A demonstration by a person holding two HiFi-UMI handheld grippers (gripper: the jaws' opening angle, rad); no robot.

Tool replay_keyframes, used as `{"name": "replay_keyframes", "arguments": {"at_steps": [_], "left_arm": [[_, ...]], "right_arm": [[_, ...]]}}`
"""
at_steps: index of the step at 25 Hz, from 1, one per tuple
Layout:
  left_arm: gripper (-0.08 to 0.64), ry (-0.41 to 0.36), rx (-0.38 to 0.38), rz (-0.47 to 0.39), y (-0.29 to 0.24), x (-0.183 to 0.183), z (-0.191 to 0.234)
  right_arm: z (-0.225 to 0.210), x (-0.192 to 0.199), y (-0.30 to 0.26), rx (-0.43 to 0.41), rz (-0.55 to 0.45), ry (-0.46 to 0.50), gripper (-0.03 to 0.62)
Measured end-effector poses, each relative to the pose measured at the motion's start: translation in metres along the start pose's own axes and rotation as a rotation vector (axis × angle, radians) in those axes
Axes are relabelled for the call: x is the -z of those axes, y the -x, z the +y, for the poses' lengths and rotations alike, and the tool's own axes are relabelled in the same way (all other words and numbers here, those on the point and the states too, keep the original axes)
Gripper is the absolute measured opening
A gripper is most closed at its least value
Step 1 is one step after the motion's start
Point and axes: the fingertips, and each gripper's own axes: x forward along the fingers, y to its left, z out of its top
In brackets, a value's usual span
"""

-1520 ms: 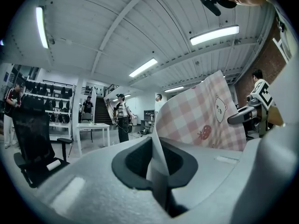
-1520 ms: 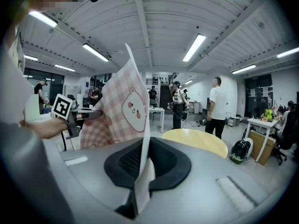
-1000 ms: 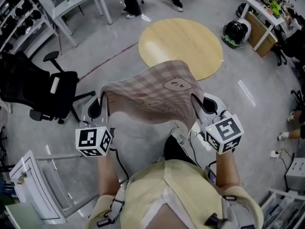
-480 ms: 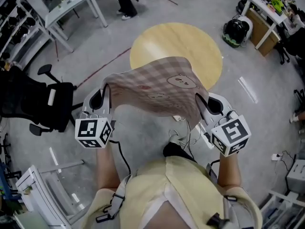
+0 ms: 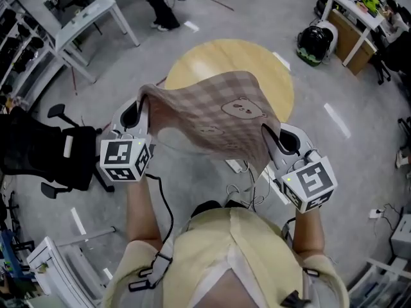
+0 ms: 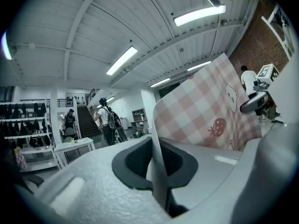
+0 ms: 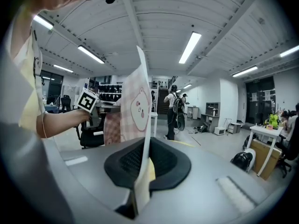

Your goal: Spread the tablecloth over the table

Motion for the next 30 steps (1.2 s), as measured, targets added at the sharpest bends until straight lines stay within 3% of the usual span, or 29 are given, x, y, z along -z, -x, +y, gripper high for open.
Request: {"name": "replay_keyframes", "arguments": {"at_steps": [9,19,26,30], "left_arm": [[0.005,-0.112,0.08,0.007,-0.063,-0.041,0.002],[0.005,-0.219,0.198,-0.015,-0.108,-0.02,0.001],[0.006,-0.271,0.307,0.015,-0.135,-0.031,-0.006],[0.006,-0.329,0.356,0.006,-0.16,-0.037,-0.023]], "right_arm": [[-0.056,-0.028,-0.012,0.064,-0.019,0.051,0.009],[-0.059,-0.006,-0.03,0.205,-0.013,0.112,0.009],[-0.08,-0.023,-0.029,0.281,0.061,0.156,0.009],[-0.105,-0.014,-0.028,0.329,0.074,0.18,0.009]]}}
